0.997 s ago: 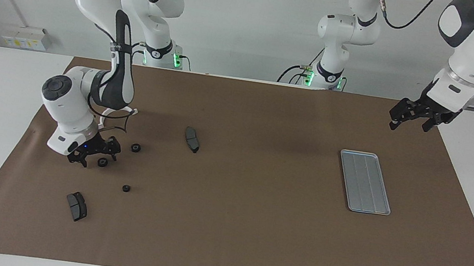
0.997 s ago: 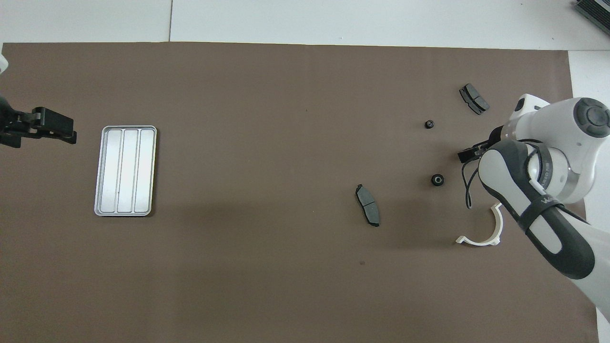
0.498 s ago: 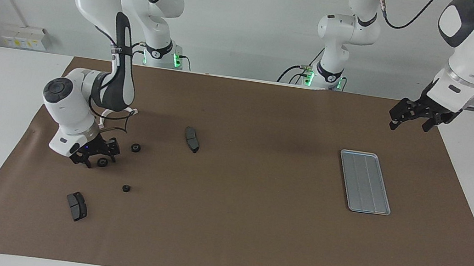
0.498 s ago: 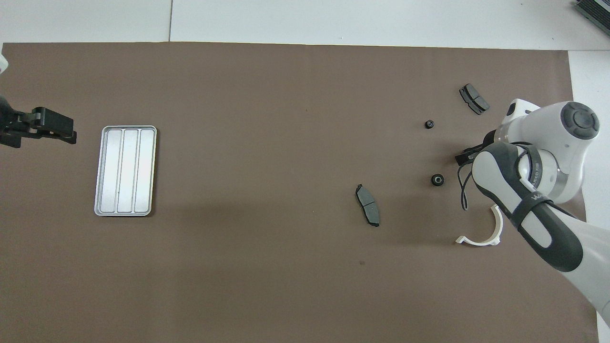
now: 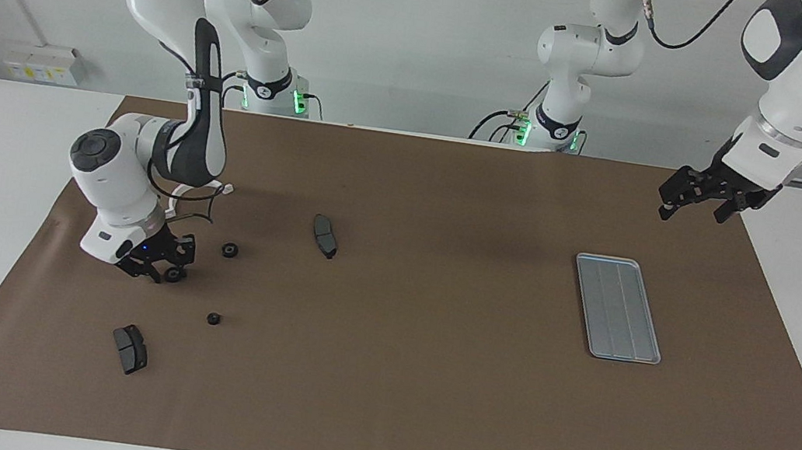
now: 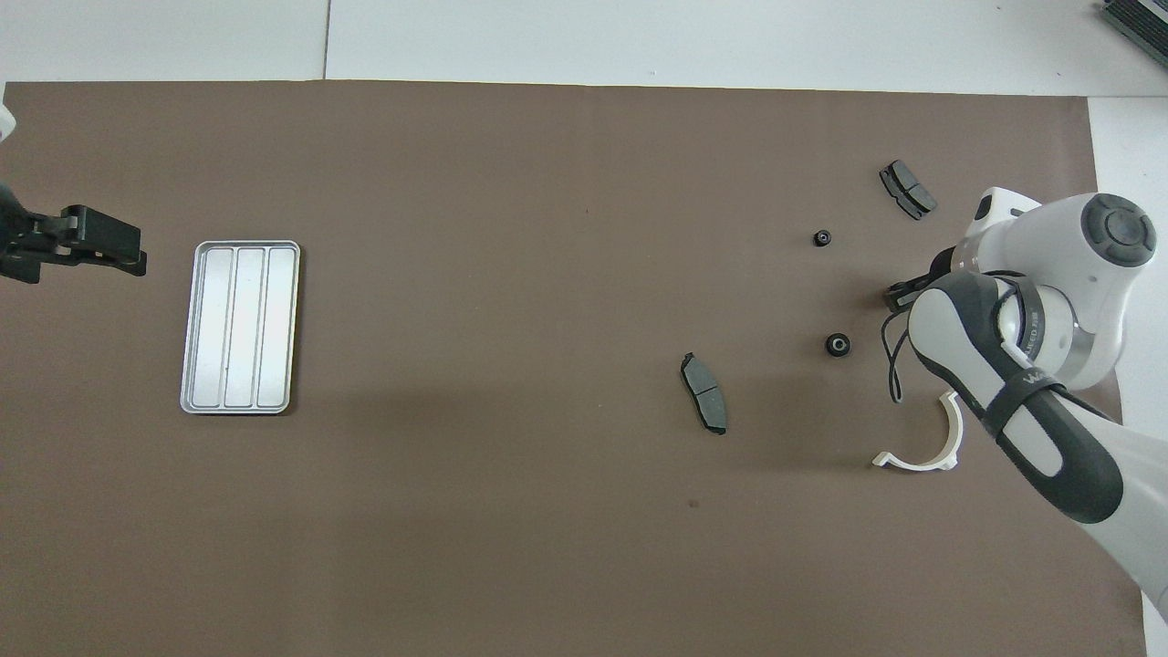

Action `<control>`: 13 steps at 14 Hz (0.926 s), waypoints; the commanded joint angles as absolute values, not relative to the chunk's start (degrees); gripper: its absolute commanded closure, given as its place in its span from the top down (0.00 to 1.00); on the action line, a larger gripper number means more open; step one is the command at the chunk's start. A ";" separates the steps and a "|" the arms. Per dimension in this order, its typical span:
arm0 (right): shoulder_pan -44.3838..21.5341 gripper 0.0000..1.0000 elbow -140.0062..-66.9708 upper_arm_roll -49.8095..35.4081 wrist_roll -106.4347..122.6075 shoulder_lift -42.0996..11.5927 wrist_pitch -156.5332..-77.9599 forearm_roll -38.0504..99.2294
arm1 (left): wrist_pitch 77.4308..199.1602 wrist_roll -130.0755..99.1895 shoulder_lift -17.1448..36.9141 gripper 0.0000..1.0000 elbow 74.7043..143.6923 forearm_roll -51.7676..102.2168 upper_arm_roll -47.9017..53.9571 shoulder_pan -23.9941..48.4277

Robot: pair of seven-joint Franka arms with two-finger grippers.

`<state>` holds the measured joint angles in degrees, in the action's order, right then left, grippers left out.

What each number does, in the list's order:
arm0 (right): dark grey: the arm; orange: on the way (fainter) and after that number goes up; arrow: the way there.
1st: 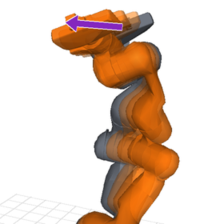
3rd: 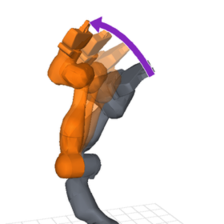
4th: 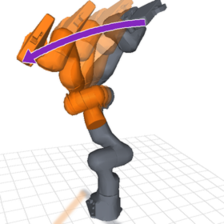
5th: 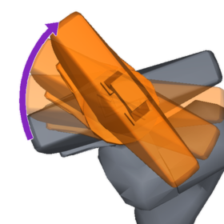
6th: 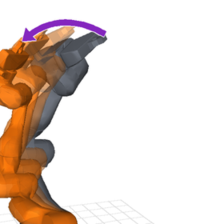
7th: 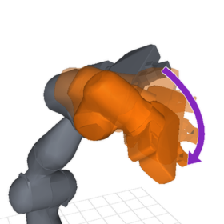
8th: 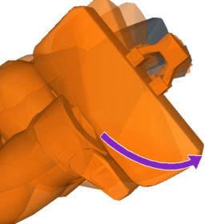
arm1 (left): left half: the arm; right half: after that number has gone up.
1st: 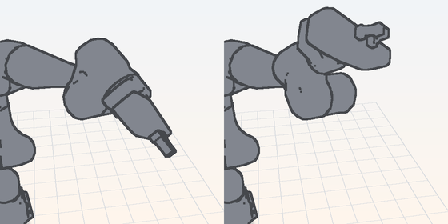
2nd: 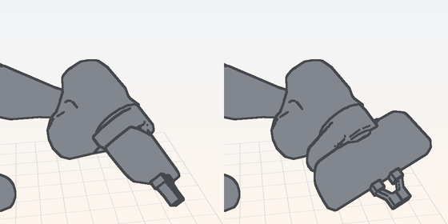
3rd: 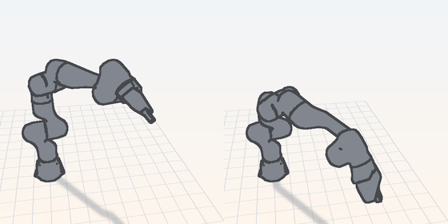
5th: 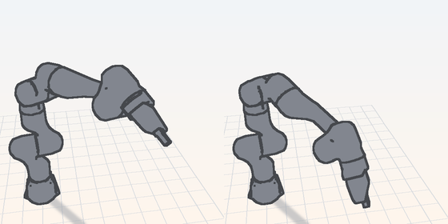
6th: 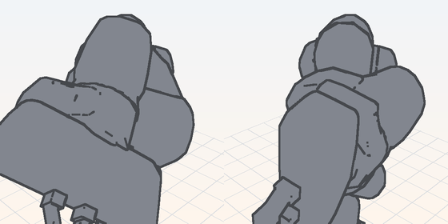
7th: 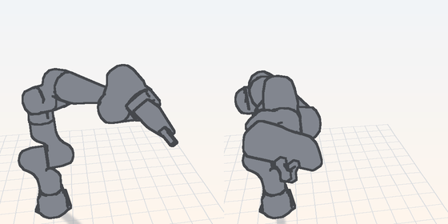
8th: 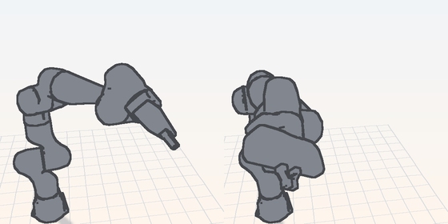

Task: Pick bearing gear from pile to tray
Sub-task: 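Reach the right gripper down and grasp the white-centred black ring, then carry the ring with the right gripper to mid-table and release it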

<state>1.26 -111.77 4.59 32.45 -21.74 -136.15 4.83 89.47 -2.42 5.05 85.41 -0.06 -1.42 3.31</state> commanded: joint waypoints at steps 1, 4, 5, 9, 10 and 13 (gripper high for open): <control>1.41 0.00 -112.68 4.22 34.02 -21.62 -135.70 5.98 | 89.82 -2.20 3.16 1.00 87.54 0.26 -1.32 2.90; 1.32 0.00 -111.45 4.22 32.70 -20.75 -133.08 5.98 | 89.91 -2.20 3.25 1.00 87.54 0.26 -1.32 2.90; 1.23 0.00 -109.97 4.13 30.26 -19.70 -130.11 5.98 | 89.83 -2.20 3.25 1.00 87.54 0.26 -1.32 2.90; -4.20 0.00 -104.52 4.22 15.59 -14.07 -118.33 5.80 | 89.82 -2.20 3.16 1.00 87.54 0.26 -1.32 2.90; -5.70 0.00 -102.67 4.13 11.73 -13.89 -115.78 5.80 | 89.82 -2.20 3.16 1.00 87.54 0.26 -1.32 2.90; -13.24 0.00 -98.27 4.13 -3.02 -14.06 -111.89 5.71 | 89.82 -2.20 3.16 1.00 87.54 0.26 -1.32 2.90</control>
<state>-9.75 -100.76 4.07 4.56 -12.89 -113.55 4.93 89.47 -2.42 5.05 85.41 -0.06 -1.43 3.31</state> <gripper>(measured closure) 0.652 0.000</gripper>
